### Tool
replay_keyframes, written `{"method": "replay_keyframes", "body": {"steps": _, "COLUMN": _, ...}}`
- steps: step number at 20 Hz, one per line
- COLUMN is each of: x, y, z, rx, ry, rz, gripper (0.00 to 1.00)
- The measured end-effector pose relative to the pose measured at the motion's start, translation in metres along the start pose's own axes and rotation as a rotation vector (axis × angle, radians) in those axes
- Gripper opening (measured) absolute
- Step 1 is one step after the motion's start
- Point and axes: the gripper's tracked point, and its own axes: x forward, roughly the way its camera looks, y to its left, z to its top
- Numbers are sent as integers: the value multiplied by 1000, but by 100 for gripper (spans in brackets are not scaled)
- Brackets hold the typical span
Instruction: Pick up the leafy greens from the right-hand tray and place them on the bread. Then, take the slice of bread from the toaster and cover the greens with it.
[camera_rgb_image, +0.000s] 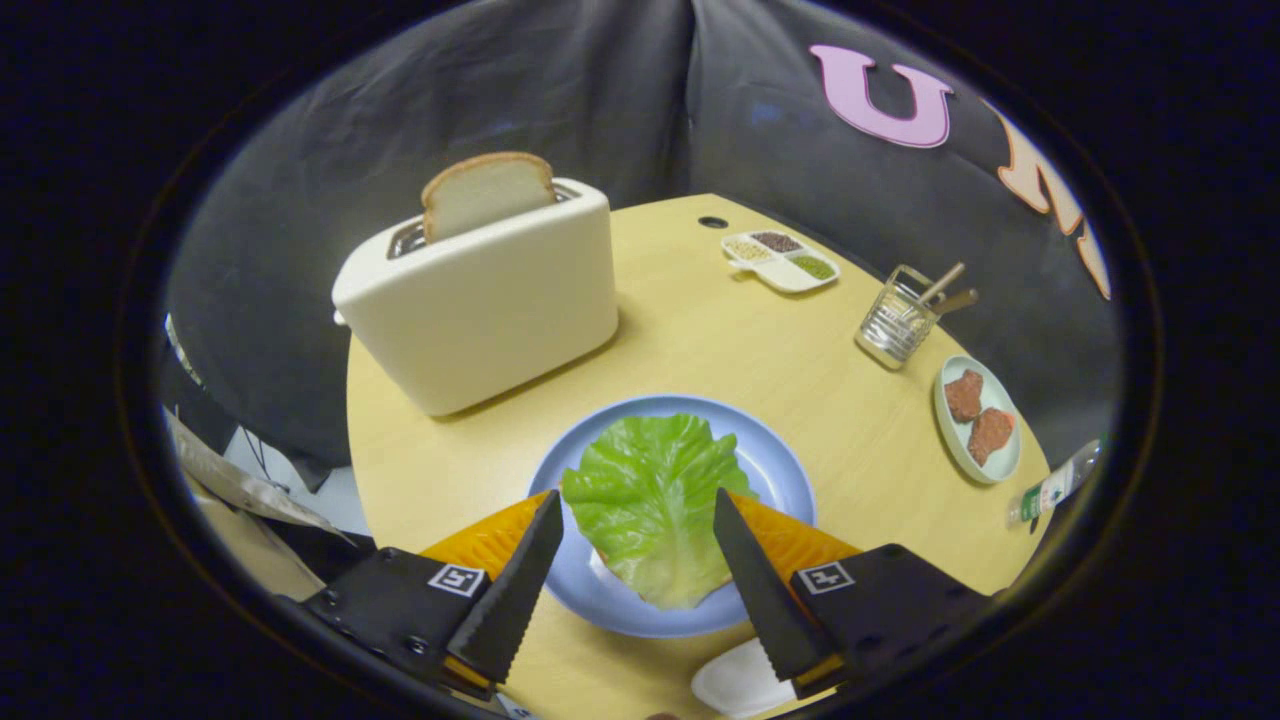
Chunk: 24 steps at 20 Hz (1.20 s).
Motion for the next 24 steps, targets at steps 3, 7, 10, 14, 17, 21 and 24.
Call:
{"method": "replay_keyframes", "body": {"steps": 3, "x": -22, "y": 0, "z": 33, "rx": -7, "ry": -73, "rz": -42, "gripper": 97}}
{"method": "replay_keyframes", "body": {"steps": 7, "x": -49, "y": 7, "z": 77, "rx": 26, "ry": -145, "rz": -69, "gripper": 97}}
{"method": "replay_keyframes", "body": {"steps": 10, "x": -58, "y": 21, "z": 105, "rx": 68, "ry": -163, "rz": -60, "gripper": 97}}
{"method": "replay_keyframes", "body": {"steps": 14, "x": -57, "y": 36, "z": 131, "rx": 105, "ry": -161, "rz": -55, "gripper": 97}}
{"method": "replay_keyframes", "body": {"steps": 17, "x": -53, "y": 49, "z": 149, "rx": 115, "ry": -158, "rz": -52, "gripper": 97}}
{"method": "replay_keyframes", "body": {"steps": 21, "x": -43, "y": 72, "z": 174, "rx": 182, "ry": -171, "rz": -11, "gripper": 97}}
{"method": "replay_keyframes", "body": {"steps": 24, "x": -31, "y": 76, "z": 188, "rx": 235, "ry": -169, "rz": -18, "gripper": 97}}
